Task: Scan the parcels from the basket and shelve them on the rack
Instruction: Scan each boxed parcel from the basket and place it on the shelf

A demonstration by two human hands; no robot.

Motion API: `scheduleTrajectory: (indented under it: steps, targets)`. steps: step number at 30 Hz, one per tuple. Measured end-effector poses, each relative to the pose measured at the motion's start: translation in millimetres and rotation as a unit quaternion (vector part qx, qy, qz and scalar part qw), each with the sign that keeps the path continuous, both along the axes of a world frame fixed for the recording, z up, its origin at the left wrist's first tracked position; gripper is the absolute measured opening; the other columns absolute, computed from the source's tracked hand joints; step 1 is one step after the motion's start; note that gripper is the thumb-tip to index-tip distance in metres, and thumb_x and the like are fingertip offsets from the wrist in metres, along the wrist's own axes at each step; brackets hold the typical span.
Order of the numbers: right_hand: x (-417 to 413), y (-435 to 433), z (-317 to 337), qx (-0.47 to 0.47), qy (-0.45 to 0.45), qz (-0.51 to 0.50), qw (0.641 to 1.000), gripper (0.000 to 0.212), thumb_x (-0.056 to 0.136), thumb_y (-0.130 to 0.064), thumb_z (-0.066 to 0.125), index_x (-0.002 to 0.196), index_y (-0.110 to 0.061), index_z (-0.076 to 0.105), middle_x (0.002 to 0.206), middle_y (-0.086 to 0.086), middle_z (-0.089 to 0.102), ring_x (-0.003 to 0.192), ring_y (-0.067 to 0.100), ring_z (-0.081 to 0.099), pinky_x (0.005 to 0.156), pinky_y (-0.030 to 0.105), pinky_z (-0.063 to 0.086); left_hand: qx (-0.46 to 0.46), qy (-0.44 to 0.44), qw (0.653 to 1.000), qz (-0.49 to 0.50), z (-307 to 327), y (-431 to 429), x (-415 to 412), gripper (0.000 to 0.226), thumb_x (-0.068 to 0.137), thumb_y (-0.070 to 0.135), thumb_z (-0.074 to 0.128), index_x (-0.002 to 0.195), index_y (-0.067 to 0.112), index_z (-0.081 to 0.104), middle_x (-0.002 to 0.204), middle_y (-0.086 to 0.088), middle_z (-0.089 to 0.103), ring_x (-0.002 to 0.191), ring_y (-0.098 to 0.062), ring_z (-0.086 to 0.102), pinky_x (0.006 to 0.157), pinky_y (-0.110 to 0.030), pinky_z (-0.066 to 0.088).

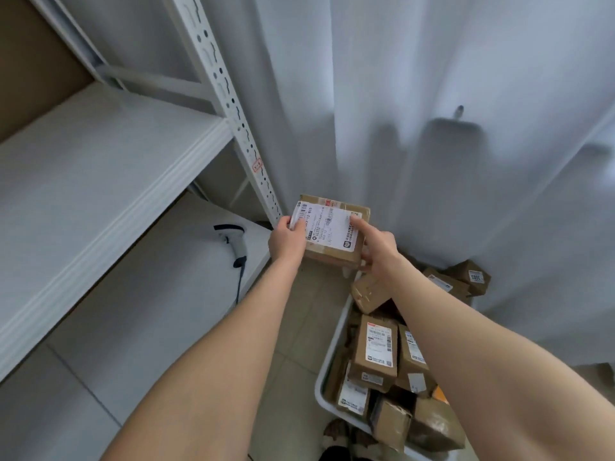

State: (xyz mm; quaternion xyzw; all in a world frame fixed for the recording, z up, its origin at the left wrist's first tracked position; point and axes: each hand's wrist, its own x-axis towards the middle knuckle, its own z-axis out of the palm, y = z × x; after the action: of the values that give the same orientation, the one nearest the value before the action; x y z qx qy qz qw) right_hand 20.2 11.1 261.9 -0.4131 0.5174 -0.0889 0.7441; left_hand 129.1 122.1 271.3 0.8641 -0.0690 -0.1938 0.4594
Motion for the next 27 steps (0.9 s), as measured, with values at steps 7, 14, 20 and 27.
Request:
scheduleTrajectory:
  steps: [7, 14, 20, 27]
  targets:
    - [35, 38, 26, 0.029, -0.066, 0.135, 0.988, 0.072, 0.079, -0.042, 0.077, 0.138, -0.02, 0.041, 0.104, 0.002, 0.069, 0.082, 0.02, 0.072, 0.053, 0.042, 0.059, -0.033, -0.006, 0.996, 0.078, 36, 53, 33, 0.048, 0.093, 0.027, 0.055, 0.139, 0.019, 0.044, 0.132, -0.002, 0.056, 0.11, -0.022, 0.06, 0.08, -0.031, 0.056]
    - [75, 81, 16, 0.058, -0.054, 0.161, 0.984, 0.065, 0.077, -0.038, 0.077, 0.13, -0.015, 0.048, 0.111, 0.009, 0.07, 0.097, 0.025, 0.069, 0.064, 0.036, 0.06, -0.133, 0.279, 0.936, 0.168, 29, 105, 38, 0.071, 0.08, 0.049, 0.069, 0.138, 0.015, 0.045, 0.133, -0.008, 0.055, 0.12, -0.027, 0.05, 0.103, -0.05, 0.039]
    - [112, 120, -9, 0.113, -0.047, 0.233, 0.965, 0.039, 0.082, -0.037, 0.073, 0.113, -0.017, 0.06, 0.1, 0.008, 0.075, 0.098, 0.026, 0.07, 0.084, 0.041, 0.059, -0.167, 0.328, 0.921, 0.13, 7, 144, 64, 0.05, 0.082, 0.048, 0.067, 0.125, 0.023, 0.055, 0.109, -0.005, 0.068, 0.098, -0.026, 0.062, 0.068, -0.037, 0.049]
    - [184, 161, -63, -0.064, 0.085, 0.24, 0.965, 0.049, 0.083, -0.046, 0.07, 0.114, -0.008, 0.061, 0.082, 0.0, 0.06, 0.072, 0.014, 0.055, 0.066, 0.029, 0.044, -0.155, 0.288, 0.92, 0.218, -50, 195, 126, 0.055, 0.082, 0.033, 0.071, 0.13, 0.022, 0.046, 0.113, -0.004, 0.067, 0.084, -0.015, 0.064, 0.058, -0.027, 0.05]
